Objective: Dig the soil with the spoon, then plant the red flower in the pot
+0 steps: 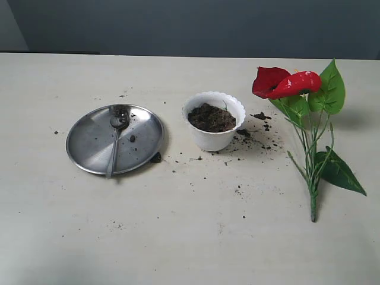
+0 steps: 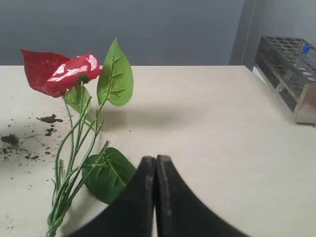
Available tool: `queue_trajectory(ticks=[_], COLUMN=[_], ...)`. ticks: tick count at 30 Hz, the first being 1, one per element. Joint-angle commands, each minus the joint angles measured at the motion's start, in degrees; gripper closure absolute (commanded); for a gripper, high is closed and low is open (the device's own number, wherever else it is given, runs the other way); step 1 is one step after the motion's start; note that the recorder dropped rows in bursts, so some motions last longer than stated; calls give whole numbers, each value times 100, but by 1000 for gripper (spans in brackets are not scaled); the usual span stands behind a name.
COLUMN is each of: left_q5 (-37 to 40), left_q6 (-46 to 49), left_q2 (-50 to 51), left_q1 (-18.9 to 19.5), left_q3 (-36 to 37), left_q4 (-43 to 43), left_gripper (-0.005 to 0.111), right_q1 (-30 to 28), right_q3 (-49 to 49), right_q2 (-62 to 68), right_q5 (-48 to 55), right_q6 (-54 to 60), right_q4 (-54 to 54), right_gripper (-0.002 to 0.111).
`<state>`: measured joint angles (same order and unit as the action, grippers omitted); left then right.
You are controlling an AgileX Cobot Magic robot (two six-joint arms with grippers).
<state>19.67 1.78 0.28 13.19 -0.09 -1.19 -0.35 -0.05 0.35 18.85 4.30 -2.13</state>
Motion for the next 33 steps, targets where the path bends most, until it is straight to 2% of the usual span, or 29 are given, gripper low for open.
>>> queue_trajectory(ticks=[1,6,15,25,28,30,33], left_q5=[-55,-55,-40,-40,-127,-569,-2158], left_q6=[-11,-11,-11,-31,-31,-31,-89], left_q2=[-28,-28,-28,-28,-28,-28,-28], left_q1=[-15,-15,-15,-15,-15,-15,-15], left_q3=[9,9,9,9,9,9,9], left_q4=[-6,87,1019,939,586,252,-668], left_gripper=[106,106,106,106,106,106,106], right_q1=[-21,-21,-21,-21,-21,-21,-21], right_q3=[5,5,5,5,5,5,5], right_q2=[-35,-35,-35,-35,-35,-35,-35], right_q5=[-30,-30,-30,-54,-54,-54,-54], right_q6=[3,3,3,3,3,3,3], right_q4=[20,20,20,18,18,18,18], right_gripper=[109,109,109,109,109,109,109])
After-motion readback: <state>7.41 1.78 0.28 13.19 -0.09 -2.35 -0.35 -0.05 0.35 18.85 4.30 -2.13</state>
